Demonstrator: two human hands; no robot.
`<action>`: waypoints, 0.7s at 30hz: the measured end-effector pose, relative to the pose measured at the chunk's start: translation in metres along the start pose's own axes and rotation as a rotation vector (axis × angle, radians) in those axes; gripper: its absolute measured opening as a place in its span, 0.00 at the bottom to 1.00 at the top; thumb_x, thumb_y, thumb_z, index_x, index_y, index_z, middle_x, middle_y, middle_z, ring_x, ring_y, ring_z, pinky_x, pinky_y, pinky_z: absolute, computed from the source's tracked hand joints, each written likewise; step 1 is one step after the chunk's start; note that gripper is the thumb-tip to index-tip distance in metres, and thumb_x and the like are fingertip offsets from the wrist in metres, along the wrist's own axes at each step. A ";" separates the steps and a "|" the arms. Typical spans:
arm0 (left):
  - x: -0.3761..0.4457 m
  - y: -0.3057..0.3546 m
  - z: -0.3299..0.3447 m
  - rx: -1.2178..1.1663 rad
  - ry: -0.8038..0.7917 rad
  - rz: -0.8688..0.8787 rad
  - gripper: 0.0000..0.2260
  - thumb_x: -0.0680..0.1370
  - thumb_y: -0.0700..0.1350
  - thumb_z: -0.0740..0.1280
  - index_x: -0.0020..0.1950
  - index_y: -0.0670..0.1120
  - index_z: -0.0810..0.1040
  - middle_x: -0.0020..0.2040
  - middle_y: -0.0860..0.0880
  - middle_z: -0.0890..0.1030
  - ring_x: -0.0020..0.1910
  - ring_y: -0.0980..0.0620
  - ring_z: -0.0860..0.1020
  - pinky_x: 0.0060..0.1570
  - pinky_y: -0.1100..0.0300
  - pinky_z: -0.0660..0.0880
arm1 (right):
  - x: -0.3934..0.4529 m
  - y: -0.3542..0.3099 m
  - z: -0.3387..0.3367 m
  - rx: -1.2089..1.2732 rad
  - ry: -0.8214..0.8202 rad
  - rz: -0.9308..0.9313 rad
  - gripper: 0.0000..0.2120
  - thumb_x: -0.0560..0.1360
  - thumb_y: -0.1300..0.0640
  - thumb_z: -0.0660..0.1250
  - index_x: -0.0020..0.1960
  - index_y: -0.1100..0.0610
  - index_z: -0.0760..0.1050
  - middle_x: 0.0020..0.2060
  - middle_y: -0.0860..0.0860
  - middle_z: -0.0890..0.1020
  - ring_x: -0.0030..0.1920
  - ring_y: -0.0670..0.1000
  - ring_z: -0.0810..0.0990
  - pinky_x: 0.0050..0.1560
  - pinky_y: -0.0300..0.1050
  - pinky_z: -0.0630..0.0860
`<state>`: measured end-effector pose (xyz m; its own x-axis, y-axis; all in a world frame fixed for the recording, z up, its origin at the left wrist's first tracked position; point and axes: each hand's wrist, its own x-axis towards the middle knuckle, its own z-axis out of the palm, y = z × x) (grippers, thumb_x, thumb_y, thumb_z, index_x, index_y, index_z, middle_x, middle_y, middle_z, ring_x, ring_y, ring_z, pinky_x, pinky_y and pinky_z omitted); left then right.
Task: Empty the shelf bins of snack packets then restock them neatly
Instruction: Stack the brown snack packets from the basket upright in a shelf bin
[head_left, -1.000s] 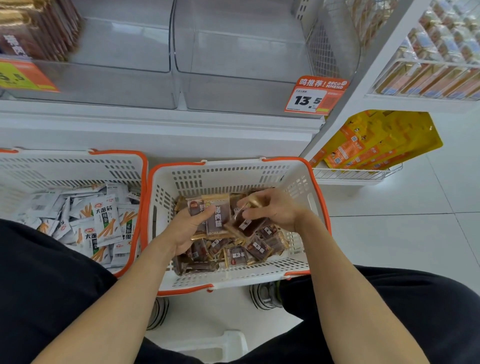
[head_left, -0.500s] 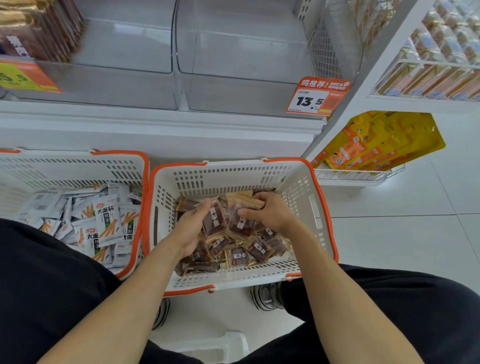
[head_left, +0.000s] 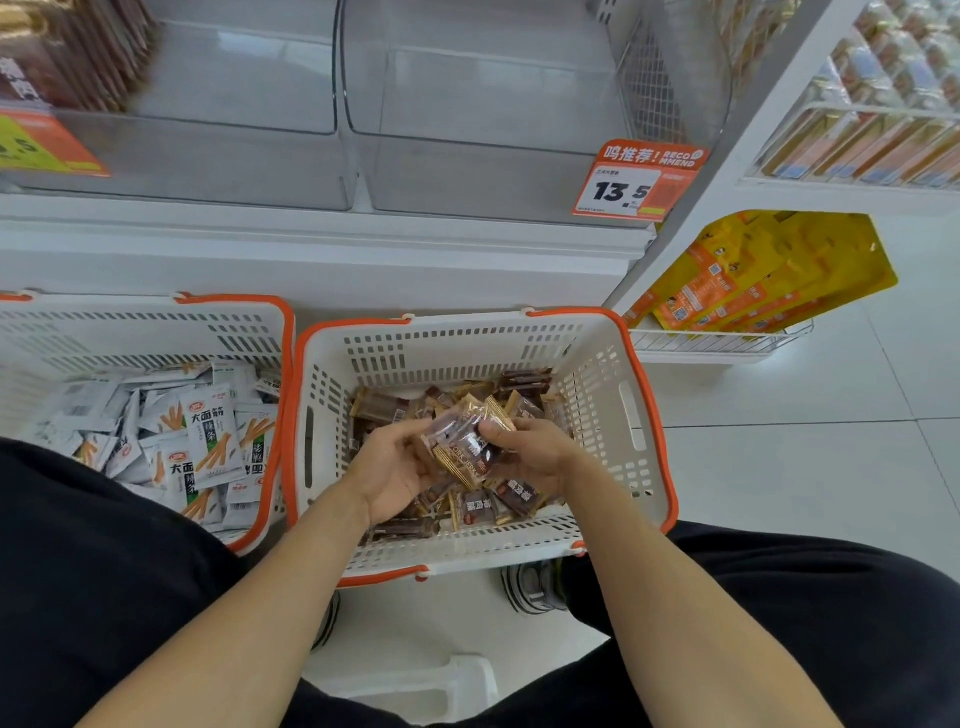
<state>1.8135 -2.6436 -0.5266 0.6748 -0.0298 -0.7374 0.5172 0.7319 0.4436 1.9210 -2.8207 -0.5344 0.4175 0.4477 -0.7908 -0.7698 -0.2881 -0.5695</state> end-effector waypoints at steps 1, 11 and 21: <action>0.000 -0.001 0.000 0.052 -0.021 -0.020 0.15 0.82 0.48 0.62 0.61 0.41 0.81 0.48 0.41 0.84 0.47 0.44 0.80 0.50 0.49 0.77 | 0.002 0.001 0.000 0.013 -0.017 0.007 0.13 0.78 0.61 0.70 0.59 0.68 0.78 0.50 0.60 0.85 0.50 0.57 0.85 0.51 0.54 0.84; 0.024 -0.013 -0.019 0.576 -0.007 -0.104 0.36 0.63 0.56 0.82 0.65 0.43 0.74 0.56 0.40 0.83 0.52 0.39 0.83 0.56 0.41 0.80 | 0.020 0.013 0.005 -0.227 -0.013 0.017 0.21 0.71 0.65 0.77 0.60 0.58 0.74 0.51 0.57 0.85 0.50 0.57 0.86 0.56 0.55 0.82; 0.060 -0.050 -0.036 0.637 0.127 -0.178 0.22 0.70 0.48 0.79 0.61 0.47 0.79 0.56 0.48 0.84 0.58 0.47 0.81 0.67 0.46 0.73 | 0.063 0.035 -0.021 -0.284 -0.152 0.235 0.15 0.81 0.53 0.66 0.66 0.57 0.77 0.55 0.54 0.84 0.56 0.55 0.83 0.62 0.57 0.79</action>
<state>1.8091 -2.6575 -0.6111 0.5036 -0.0036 -0.8640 0.8506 0.1774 0.4950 1.9307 -2.8208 -0.6091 0.1534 0.4559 -0.8767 -0.6627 -0.6107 -0.4335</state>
